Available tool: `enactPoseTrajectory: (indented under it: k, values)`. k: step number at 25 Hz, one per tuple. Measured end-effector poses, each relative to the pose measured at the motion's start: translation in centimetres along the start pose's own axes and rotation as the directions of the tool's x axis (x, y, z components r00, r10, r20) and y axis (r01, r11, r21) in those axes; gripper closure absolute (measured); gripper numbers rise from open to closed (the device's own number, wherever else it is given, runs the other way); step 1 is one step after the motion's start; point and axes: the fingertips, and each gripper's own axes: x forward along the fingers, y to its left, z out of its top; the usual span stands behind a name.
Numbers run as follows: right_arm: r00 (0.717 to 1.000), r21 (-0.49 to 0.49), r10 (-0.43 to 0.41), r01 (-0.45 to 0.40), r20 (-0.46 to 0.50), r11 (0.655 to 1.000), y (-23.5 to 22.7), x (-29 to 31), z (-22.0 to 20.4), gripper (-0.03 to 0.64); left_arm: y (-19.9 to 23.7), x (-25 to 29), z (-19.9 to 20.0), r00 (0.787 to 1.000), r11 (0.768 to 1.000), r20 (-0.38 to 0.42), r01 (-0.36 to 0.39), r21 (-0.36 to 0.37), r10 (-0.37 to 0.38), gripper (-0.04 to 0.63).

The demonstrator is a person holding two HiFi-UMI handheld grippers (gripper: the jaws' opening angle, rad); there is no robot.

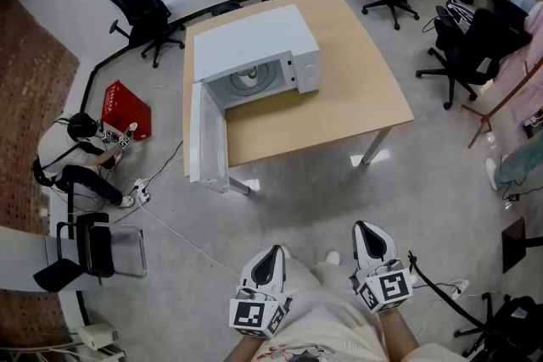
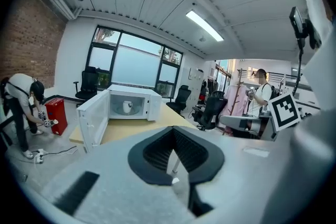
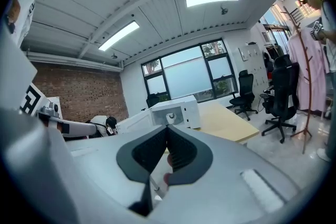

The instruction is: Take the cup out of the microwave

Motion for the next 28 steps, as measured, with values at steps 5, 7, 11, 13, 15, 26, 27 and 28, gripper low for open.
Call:
enactPoseTrajectory:
  k: [5,7,11,13,15,26,27,28]
  values:
    - [0.999,-0.009,0.003,-0.003,-0.036,1.0,-1.8,1.5,-0.1,0.611,1.7,0.5,-0.5,0.996,0.993,-0.013,-0.091,-0.071,0.09,0.592]
    - [0.999,-0.014,0.01,-0.01,-0.036,1.0,-2.1,2.5,0.4,0.611,2.3,1.5,-0.2,0.995,0.992,-0.012,-0.096,-0.081,0.096,0.592]
    - [0.999,-0.025,0.014,-0.015,-0.05,1.0,-2.5,7.2,0.6,0.611,5.0,5.6,0.8,0.995,0.991,-0.004,-0.098,-0.089,0.098,0.592]
    - [0.998,-0.024,0.019,-0.02,-0.055,1.0,-2.2,10.3,0.9,0.611,7.3,7.9,1.7,0.995,0.991,-0.002,-0.096,-0.098,0.096,0.592]
    - [0.999,-0.03,0.019,-0.02,-0.051,0.999,-1.7,14.0,1.8,0.611,9.7,10.4,3.3,0.996,0.992,0.004,-0.084,-0.096,0.085,0.592]
    - [0.999,-0.059,-0.032,0.032,-0.004,0.998,-1.1,29.9,7.1,0.611,19.7,20.5,10.6,1.0,0.998,0.0,-0.013,-0.053,0.013,0.592]
    - [1.0,-0.056,-0.029,0.028,-0.002,0.998,-1.1,30.7,7.5,0.611,20.1,21.1,10.8,1.0,0.998,-0.005,-0.015,-0.061,0.015,0.592]
    - [1.0,-0.055,-0.021,0.021,-0.001,0.998,-1.1,31.2,7.9,0.611,20.2,21.6,11.1,1.0,0.998,-0.006,-0.019,-0.067,0.019,0.592]
